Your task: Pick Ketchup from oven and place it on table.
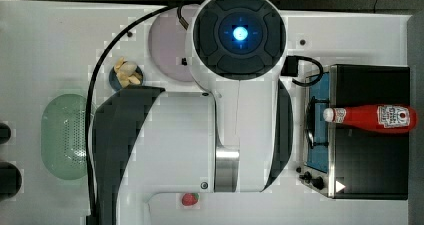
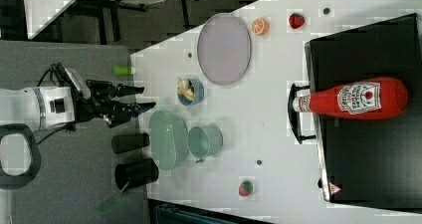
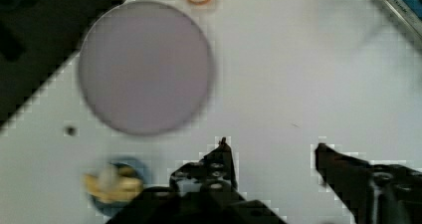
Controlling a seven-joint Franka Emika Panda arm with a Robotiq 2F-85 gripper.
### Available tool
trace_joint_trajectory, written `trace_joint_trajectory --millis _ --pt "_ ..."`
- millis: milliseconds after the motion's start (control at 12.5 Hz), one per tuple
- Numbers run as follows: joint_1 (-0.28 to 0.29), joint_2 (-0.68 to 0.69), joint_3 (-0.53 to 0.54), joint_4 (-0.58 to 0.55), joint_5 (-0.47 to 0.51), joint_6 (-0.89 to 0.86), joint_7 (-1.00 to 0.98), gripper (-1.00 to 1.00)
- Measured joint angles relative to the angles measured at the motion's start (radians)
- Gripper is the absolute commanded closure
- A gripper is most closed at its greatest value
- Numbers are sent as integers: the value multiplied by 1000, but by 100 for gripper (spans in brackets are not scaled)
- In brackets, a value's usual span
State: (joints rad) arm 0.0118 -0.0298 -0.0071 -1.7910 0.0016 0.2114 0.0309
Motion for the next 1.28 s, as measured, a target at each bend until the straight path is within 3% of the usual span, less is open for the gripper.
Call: trace_joint_trajectory --millis 240,400,560,720,880,1280 --pt "-11 -266 -15 -213 -38 -219 0 -99" --pt "-25 -394 -15 -211 -42 -190 0 -100" --pt "-29 -453 -19 -141 -40 -186 0 -100" --pt "-27 -440 -51 -85 -24 -152 0 -100" --pt "-41 -408 -102 -114 -31 -117 0 -100" --pt "-81 -133 -326 -132 -10 -2 0 -100"
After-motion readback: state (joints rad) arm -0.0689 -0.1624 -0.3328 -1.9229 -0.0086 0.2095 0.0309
